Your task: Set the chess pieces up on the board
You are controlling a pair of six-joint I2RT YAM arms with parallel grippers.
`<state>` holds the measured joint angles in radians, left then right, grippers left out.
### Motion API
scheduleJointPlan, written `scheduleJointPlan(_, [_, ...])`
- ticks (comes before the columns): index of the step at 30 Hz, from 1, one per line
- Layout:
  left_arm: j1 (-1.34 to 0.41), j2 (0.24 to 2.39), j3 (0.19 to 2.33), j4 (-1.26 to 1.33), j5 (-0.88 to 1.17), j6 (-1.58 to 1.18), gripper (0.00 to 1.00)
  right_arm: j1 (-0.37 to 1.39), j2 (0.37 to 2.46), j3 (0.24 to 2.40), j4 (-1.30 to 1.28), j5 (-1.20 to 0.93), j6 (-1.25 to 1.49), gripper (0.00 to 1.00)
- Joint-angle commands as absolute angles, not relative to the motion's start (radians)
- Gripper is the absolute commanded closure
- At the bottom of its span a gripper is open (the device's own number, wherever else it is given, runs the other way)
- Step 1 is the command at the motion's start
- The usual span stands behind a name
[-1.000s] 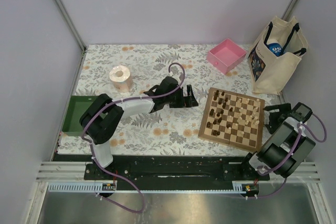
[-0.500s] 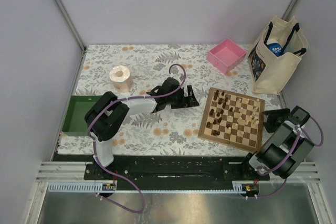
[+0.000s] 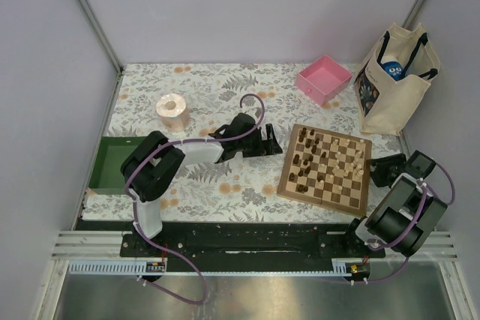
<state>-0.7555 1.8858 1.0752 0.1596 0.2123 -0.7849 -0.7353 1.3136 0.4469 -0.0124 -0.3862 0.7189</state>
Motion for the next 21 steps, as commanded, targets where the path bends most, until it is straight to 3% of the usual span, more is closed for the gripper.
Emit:
scheduleJointPlan(1, [-0.749,1.829,1.054,0.204,0.186,-0.767,0.07,-0.697,1.307,0.436,-0.066,-0.433,0.698,0.44])
scheduleJointPlan(21, [-0.687,1.721,0.89,0.239,0.179,-0.755,0.09,-0.451,1.299,0.388,0.031,-0.434,0.778,0.44])
